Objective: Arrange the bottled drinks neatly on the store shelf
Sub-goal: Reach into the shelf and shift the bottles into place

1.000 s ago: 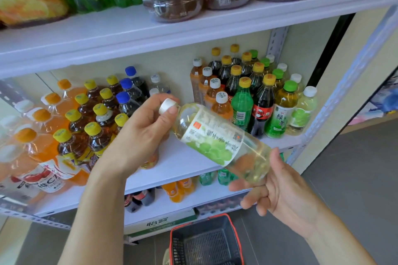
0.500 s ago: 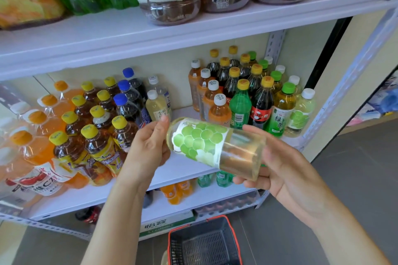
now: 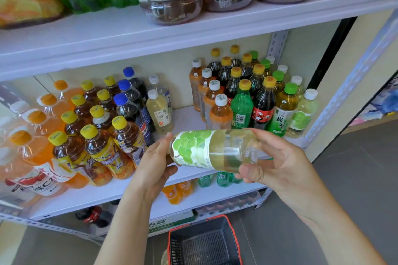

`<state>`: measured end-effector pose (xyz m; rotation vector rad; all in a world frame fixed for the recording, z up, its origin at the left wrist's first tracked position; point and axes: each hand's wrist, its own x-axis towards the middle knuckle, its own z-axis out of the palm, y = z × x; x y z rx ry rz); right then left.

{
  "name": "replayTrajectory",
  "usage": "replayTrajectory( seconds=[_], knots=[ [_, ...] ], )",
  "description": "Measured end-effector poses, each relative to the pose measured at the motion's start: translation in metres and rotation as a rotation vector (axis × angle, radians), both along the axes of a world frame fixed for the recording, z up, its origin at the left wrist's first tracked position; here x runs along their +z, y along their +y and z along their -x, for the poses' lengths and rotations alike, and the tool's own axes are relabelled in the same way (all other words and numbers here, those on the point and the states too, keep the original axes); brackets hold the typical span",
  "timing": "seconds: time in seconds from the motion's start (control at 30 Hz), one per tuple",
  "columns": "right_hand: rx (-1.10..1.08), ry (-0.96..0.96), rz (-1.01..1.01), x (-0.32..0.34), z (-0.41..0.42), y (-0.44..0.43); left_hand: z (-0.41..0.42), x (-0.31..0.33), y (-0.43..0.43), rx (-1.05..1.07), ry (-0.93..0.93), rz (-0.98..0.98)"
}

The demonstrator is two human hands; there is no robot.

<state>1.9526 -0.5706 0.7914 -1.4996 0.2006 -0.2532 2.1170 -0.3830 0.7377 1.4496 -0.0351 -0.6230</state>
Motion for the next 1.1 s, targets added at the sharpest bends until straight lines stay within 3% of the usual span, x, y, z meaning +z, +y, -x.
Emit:
replayTrajectory(
  seconds=[0.2,0.33,0.4,0.53,0.67,0.9,1.1],
  knots=[
    [-0.271,0.091,-0.177,-0.012,-0.005,-0.004,0.003,0.010,0.018,-0.182,-0.147,0.265],
    [-0.195,0.324,-0.135,-0.022,-0.009,-0.008,0.006,0.026,0.012,-0.080,-0.368,0.084],
    [-0.151,0.355,-0.205,-0.028,-0.010,-0.005,0.006,0.035,0.008,-0.026,-0.436,0.045],
    [-0.112,0.181,-0.393,-0.038,-0.011,-0.001,0.004,0.044,0.004,0.041,-0.453,0.018],
    [-0.018,0.160,-0.351,-0.038,-0.012,0.001,0.000,0.044,0.003,0.089,-0.445,-0.042],
    [-0.073,0.352,-0.328,-0.047,-0.022,0.010,-0.011,0.036,0.016,-0.119,-0.422,-0.022],
    [0.034,0.499,-0.501,-0.049,-0.036,0.009,-0.026,0.038,0.014,-0.303,-0.325,0.010]
  ],
)
